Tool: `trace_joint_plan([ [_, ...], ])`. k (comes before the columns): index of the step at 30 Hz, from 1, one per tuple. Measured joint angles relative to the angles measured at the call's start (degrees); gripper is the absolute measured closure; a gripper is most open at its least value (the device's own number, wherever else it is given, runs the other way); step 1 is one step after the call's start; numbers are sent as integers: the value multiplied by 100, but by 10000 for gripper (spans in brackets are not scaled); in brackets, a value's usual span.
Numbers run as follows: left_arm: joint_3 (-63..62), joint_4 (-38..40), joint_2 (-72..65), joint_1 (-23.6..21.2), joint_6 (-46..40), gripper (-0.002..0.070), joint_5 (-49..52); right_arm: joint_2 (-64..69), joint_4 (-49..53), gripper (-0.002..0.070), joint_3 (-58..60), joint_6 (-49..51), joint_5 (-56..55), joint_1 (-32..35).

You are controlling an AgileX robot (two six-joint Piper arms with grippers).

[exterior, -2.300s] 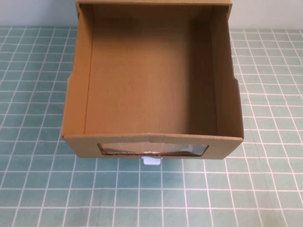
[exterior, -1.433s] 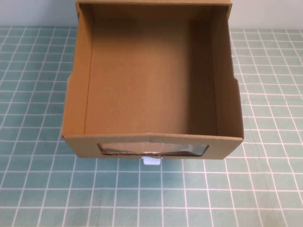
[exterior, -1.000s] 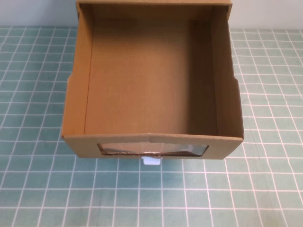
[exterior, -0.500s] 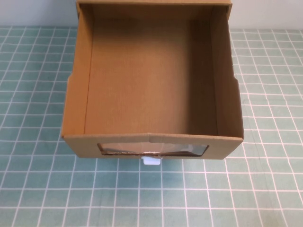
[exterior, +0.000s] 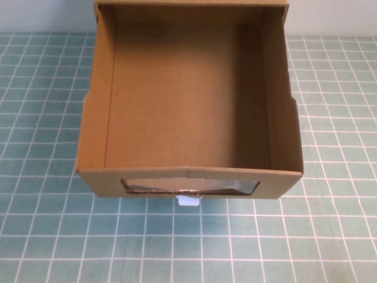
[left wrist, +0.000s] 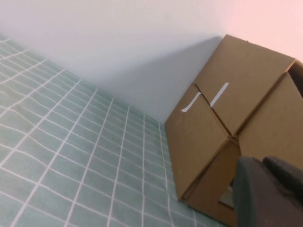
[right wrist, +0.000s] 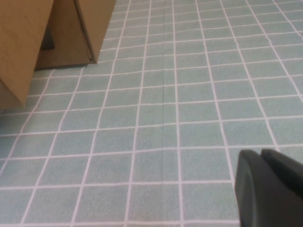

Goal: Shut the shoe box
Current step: Press the shoe box with left arm

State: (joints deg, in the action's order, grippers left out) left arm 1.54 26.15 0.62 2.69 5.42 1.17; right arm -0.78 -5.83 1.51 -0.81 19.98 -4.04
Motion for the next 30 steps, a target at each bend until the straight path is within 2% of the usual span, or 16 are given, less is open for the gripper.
trace_joint_plan([
  [2,-16,0,0,0,-22,680,174,0,0,689,0,0,0,0],
  [7,-866,0,-359,0,-82,680,1441,0,0,689,0,0,0,0],
  [12,-2332,-11,-1860,0,-772,680,3128,0,0,689,0,0,0,0],
  [15,-3312,-11,-2882,0,-1415,680,3713,0,0,689,0,0,0,0],
  [20,-4792,69,-4542,0,-2403,680,3963,0,0,689,0,0,0,0],
  [30,-7897,523,-7429,111,-3727,680,4006,0,0,689,0,0,0,0],
])
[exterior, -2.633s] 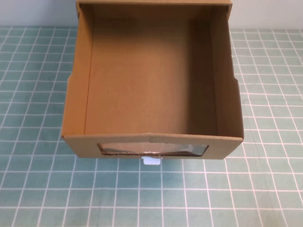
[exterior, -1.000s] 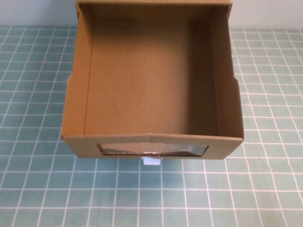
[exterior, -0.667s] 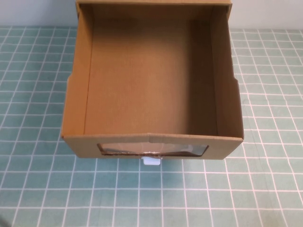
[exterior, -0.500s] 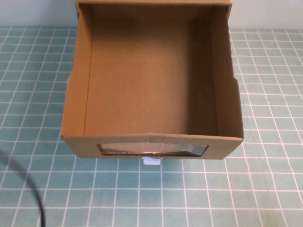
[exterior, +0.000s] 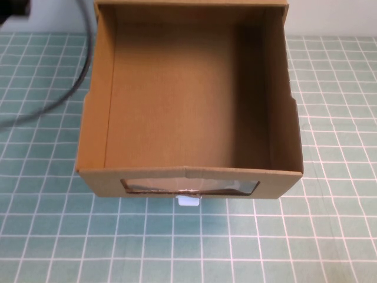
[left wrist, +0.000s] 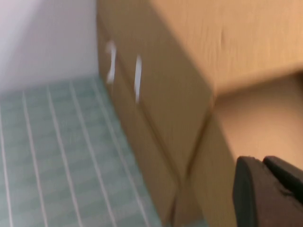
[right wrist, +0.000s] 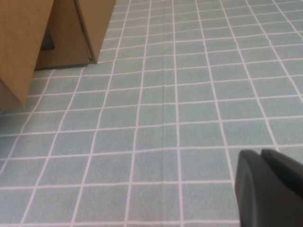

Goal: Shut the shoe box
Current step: Press the shoe box with left arm

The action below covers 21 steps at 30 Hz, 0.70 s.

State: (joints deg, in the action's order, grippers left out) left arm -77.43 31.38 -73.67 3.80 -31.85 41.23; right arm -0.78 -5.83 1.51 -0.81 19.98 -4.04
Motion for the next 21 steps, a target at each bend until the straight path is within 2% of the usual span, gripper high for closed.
trace_joint_plan([
  [10,-2329,96,-2265,853,-578,680,-24,0,0,689,0,0,0,0],
  [15,-2962,119,-2941,911,-587,680,68,0,0,689,0,0,0,0],
  [21,-3098,166,-3250,911,-587,680,192,0,0,689,0,0,0,0],
])
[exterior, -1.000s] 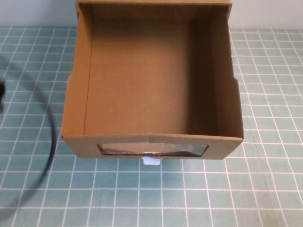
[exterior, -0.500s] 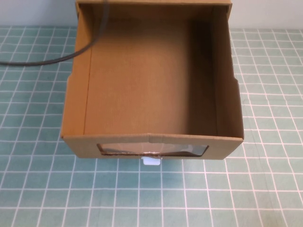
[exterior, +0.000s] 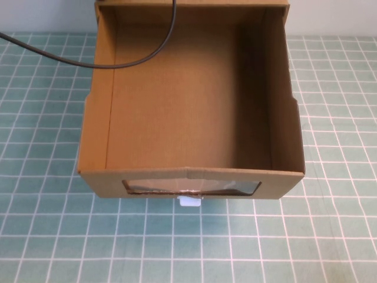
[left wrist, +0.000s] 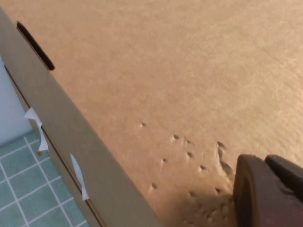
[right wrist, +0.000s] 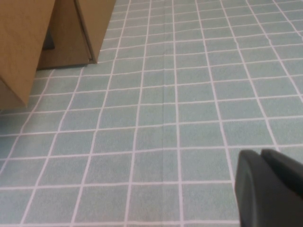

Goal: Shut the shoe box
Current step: Press the shoe box with left arm, then close the shoe box with your right arm

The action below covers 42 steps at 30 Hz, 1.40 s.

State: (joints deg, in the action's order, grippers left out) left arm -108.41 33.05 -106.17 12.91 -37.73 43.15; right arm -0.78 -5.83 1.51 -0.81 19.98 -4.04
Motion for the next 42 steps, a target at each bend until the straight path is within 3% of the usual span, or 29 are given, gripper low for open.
trace_joint_plan([
  [5,-35,24,-35,0,0,680,24,0,-255,689,4,0,-203,0],
  [13,-35,27,-35,0,0,680,37,0,-2634,689,4,0,-1718,0],
  [17,-35,37,-35,0,0,680,46,0,-3203,689,4,0,-2128,0],
  [22,-38,37,-35,0,0,680,59,169,-3343,689,-824,0,-394,0],
  [30,-38,40,-35,0,0,680,59,2504,-2533,688,-3487,-555,3321,0],
  [37,-38,49,-35,0,0,680,63,4429,-2453,687,-4656,-1360,4071,-60],
  [42,-38,49,-35,0,0,680,63,5579,-2413,687,-5221,-1482,4045,-811],
])
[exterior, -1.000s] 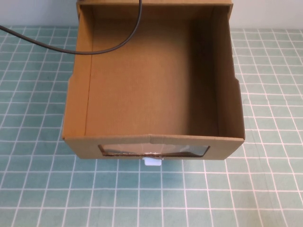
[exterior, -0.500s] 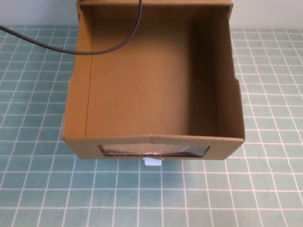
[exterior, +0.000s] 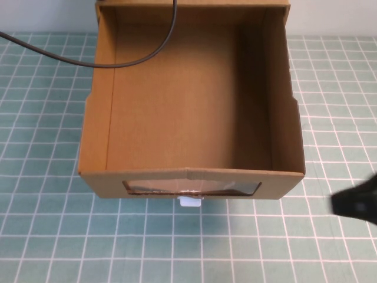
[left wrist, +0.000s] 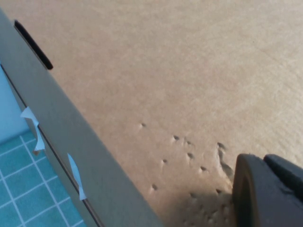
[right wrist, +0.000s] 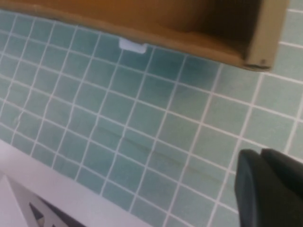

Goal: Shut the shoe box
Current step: Close the shoe box with your right arm

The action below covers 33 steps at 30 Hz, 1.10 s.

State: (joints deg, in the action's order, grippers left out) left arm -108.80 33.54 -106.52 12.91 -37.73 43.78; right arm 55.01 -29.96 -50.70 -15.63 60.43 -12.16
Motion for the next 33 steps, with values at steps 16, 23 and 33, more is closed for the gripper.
trace_joint_plan([
  [16,0,2,0,0,0,680,0,2031,1277,687,-986,1563,-2347,-3286],
  [23,0,2,0,0,0,680,0,2642,1471,687,-1544,1606,-2514,-3286],
  [33,0,12,0,0,0,680,-10,3021,1585,687,-2307,1563,-2735,-2877],
])
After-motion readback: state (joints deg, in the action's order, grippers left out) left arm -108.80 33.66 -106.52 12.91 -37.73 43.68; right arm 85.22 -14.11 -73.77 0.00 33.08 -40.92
